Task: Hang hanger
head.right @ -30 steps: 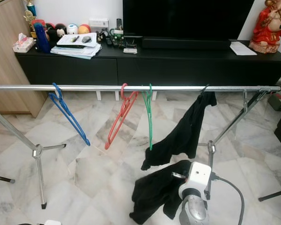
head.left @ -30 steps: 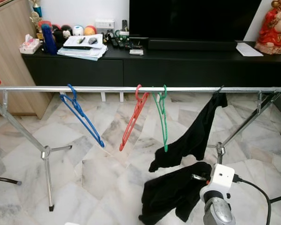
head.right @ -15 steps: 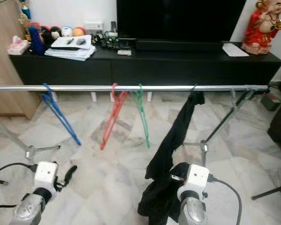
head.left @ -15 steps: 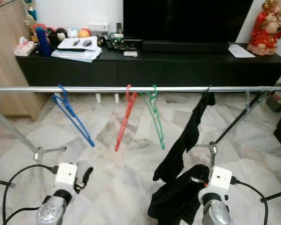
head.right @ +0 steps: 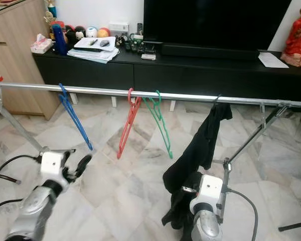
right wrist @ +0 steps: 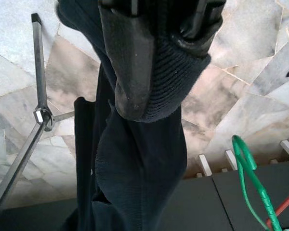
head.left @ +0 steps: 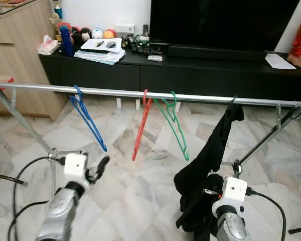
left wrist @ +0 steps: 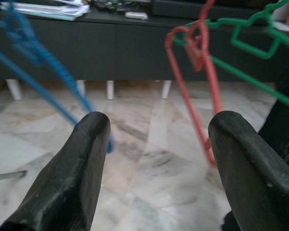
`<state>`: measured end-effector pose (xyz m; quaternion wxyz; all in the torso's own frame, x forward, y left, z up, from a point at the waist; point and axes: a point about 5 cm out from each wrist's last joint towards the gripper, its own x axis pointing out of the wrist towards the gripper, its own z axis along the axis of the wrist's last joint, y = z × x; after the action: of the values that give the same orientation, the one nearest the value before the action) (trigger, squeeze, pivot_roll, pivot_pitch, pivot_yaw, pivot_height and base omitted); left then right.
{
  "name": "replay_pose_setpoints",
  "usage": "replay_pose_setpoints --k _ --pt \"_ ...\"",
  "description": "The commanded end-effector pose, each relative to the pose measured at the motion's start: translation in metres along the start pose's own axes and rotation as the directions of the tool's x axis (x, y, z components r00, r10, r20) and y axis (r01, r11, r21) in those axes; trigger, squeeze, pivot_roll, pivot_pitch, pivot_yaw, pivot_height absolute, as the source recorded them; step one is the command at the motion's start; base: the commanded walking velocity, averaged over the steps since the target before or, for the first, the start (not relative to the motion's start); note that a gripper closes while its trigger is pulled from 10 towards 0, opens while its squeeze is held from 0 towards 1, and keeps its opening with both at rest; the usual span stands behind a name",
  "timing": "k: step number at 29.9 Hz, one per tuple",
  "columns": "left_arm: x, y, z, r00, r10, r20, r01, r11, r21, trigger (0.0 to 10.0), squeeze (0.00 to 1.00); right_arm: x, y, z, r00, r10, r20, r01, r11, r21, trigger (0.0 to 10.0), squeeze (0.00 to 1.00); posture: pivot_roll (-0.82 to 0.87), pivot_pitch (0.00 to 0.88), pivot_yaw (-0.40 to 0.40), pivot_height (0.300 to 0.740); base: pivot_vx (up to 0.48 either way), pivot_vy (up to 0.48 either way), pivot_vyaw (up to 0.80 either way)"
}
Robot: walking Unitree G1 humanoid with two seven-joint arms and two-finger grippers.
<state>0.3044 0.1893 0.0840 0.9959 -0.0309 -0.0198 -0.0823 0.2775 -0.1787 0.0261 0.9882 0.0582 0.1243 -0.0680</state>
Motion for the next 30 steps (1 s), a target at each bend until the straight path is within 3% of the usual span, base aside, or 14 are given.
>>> replay_pose_setpoints --k 1,9,11,12,13,17,30 --pt "-0.002 -0.001 0.000 1.000 0.013 -0.006 -0.013 1.000 -0.021 10.0 0.00 0.000 0.001 0.003 1.000 0.000 0.023 0.000 1.000 0.001 10.0 0.00 -0.09 0.099 -0.018 0.740 0.000 0.000 0.00" --pt "-0.003 -0.006 0.006 1.000 0.019 -0.007 -0.020 0.998 -0.055 10.0 0.00 -0.003 -0.001 -0.004 1.000 -0.014 0.000 0.014 1.000 -0.003 10.0 0.00 -0.09 0.107 -0.018 0.740 0.000 0.000 0.00" --pt "-0.002 -0.005 0.010 1.000 0.015 -0.009 -0.015 0.999 -0.039 10.0 0.00 -0.008 -0.017 -0.013 0.991 -0.129 -0.027 0.129 0.992 -0.010 10.0 0.00 -0.10 0.110 -0.015 0.740 0.000 0.000 0.00" --pt "-0.002 -0.005 0.010 1.000 0.015 -0.009 -0.015 0.999 -0.039 10.0 0.00 -0.008 -0.017 -0.013 0.991 -0.129 -0.027 0.129 0.992 -0.010 10.0 0.00 -0.10 0.110 -0.015 0.740 0.000 0.000 0.00" --pt "-0.001 -0.003 0.012 1.000 0.019 -0.005 -0.020 0.999 -0.042 10.0 0.00 -0.011 -0.030 -0.019 0.974 -0.219 -0.062 0.222 0.974 0.039 10.0 0.00 -0.10 0.111 -0.013 0.740 0.000 0.000 0.00" --pt "0.001 -0.004 0.017 1.000 0.006 0.006 -0.006 1.000 -0.021 10.0 0.00 -0.014 -0.043 -0.028 0.950 -0.288 -0.118 0.299 0.949 0.095 10.0 0.00 -0.09 0.110 -0.012 0.740 0.000 0.000 0.00" --pt "0.003 -0.020 0.021 0.998 -0.063 0.004 0.063 0.998 -0.001 10.0 0.00 -0.013 -0.034 -0.027 0.956 -0.276 -0.098 0.286 0.953 0.104 10.0 0.00 -0.09 0.110 -0.009 0.740 0.000 0.000 0.00"
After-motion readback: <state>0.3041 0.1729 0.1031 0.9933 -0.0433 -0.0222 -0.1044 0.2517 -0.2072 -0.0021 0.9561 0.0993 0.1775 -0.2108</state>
